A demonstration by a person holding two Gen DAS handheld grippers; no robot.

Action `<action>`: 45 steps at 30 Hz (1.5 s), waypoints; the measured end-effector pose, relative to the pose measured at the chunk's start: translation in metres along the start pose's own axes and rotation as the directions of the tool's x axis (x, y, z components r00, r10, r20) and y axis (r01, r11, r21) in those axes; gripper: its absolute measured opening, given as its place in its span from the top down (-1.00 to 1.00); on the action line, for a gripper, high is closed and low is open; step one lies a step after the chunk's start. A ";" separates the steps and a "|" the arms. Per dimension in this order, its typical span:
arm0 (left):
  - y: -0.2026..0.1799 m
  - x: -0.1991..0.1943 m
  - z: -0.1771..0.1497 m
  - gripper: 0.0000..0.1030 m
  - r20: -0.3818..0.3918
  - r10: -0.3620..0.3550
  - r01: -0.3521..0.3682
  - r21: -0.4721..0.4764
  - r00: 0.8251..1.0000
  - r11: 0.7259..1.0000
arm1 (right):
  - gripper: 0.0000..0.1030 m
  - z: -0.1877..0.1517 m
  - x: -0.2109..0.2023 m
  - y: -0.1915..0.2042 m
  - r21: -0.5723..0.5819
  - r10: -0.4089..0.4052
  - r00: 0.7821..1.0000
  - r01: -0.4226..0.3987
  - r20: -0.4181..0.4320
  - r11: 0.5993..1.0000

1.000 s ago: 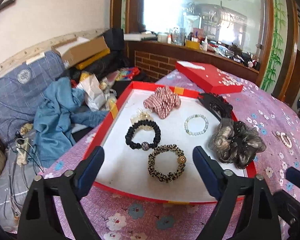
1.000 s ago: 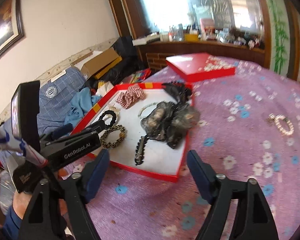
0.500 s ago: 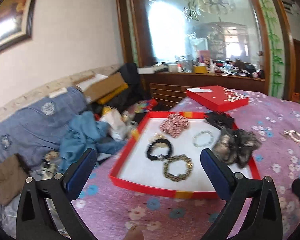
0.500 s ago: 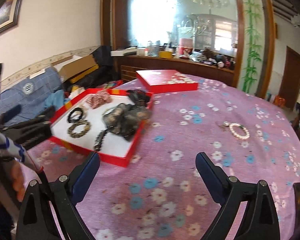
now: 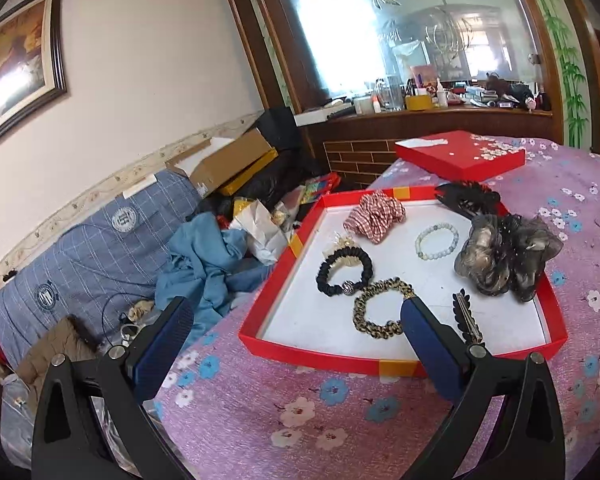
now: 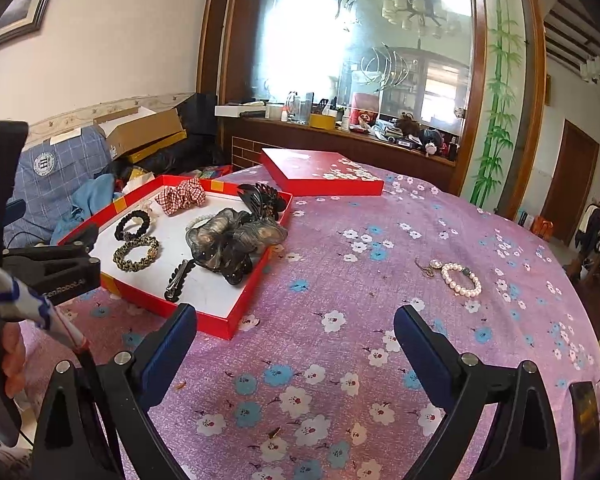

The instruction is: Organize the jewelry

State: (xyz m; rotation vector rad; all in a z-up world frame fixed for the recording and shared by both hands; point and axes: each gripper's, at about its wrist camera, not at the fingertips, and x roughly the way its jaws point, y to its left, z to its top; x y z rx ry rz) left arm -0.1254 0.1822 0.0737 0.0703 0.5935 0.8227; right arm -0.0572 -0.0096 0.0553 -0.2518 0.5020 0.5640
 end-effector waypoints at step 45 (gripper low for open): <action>-0.004 0.014 -0.013 -1.00 -0.080 0.005 -0.004 0.009 0.997 1.000 | -0.98 -0.005 0.006 0.009 -0.052 -0.052 0.998 0.050 -0.031 0.997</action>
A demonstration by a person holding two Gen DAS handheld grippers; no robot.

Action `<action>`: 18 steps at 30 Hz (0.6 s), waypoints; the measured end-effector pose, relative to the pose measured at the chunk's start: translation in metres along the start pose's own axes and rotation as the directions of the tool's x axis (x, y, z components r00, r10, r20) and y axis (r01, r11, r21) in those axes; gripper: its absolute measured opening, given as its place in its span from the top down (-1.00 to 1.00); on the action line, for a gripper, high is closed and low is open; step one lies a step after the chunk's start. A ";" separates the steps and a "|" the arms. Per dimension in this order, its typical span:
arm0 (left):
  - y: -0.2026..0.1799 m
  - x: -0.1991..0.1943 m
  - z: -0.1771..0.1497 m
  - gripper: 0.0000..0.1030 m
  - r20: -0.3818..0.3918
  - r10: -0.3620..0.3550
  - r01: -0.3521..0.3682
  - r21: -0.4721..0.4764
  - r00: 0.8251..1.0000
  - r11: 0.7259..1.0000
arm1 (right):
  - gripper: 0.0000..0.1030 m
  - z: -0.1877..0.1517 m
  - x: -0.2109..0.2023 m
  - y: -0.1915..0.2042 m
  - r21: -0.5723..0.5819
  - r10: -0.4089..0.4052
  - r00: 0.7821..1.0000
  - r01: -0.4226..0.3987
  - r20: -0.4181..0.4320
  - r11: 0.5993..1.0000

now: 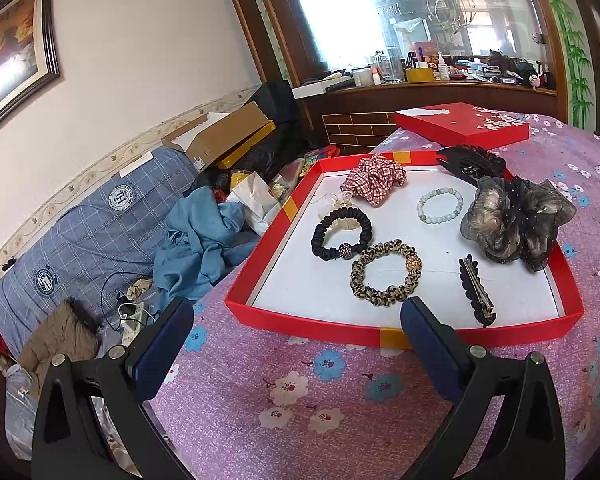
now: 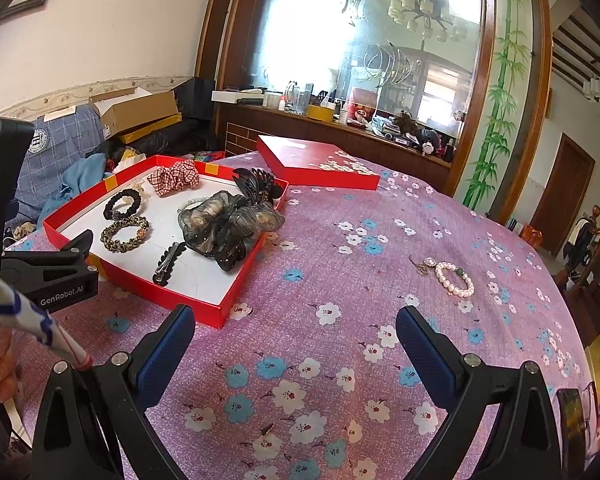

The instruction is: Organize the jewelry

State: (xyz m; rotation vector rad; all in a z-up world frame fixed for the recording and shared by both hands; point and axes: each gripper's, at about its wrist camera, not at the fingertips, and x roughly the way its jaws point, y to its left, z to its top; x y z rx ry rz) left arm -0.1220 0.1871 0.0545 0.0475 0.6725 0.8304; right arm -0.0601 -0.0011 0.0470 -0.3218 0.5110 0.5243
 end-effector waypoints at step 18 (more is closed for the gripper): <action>0.002 0.001 -0.001 -1.00 0.002 0.008 -0.008 -0.003 1.000 1.000 | -0.98 0.001 0.001 0.000 -0.001 0.001 1.000 -0.001 -0.001 1.000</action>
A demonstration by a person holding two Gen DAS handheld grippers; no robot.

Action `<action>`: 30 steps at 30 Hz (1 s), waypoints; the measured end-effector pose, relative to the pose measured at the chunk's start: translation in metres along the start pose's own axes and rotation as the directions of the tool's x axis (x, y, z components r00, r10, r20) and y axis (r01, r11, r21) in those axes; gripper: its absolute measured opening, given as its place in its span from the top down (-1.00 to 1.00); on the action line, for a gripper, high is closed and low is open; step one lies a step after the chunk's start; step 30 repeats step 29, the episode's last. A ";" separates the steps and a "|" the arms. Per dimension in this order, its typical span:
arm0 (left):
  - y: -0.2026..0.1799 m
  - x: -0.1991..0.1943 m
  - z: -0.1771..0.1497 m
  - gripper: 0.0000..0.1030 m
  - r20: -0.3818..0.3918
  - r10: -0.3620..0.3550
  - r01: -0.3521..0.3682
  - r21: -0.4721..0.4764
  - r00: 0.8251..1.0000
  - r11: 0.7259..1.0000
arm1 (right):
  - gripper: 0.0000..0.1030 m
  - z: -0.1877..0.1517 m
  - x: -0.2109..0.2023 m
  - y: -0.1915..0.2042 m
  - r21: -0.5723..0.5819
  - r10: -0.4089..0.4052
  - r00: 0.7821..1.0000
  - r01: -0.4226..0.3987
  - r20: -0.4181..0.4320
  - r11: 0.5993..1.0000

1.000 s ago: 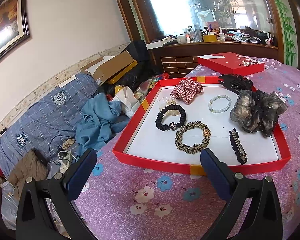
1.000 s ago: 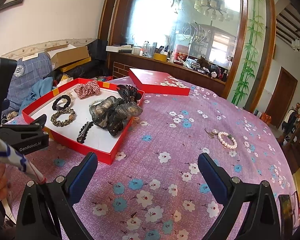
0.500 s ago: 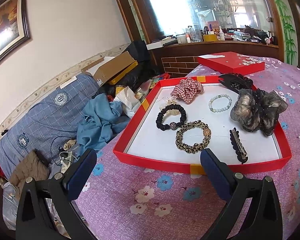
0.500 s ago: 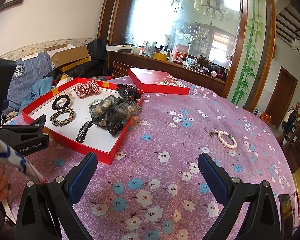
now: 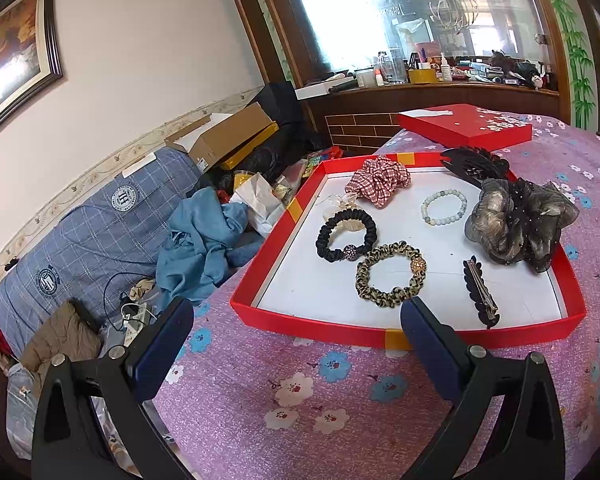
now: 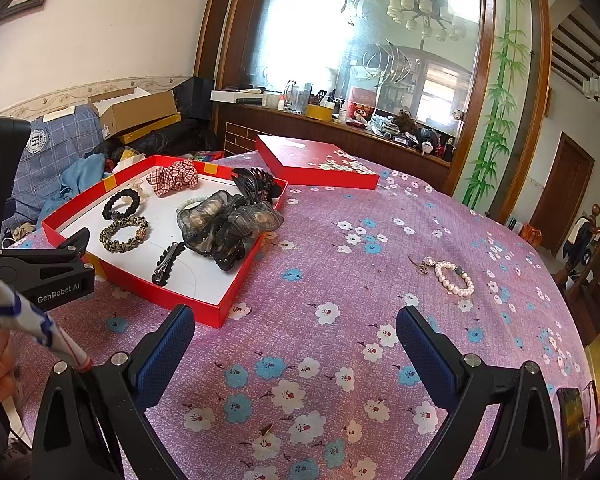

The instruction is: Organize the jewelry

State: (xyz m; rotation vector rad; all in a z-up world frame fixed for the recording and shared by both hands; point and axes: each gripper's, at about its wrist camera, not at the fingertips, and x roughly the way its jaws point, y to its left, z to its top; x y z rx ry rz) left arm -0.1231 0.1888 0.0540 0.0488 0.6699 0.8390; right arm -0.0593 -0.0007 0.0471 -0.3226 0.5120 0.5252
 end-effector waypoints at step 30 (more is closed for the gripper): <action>-0.001 -0.029 0.007 -1.00 0.066 -0.059 0.056 0.044 0.996 0.997 | -0.98 0.000 -0.001 -0.012 0.049 0.017 1.000 -0.016 -0.023 0.999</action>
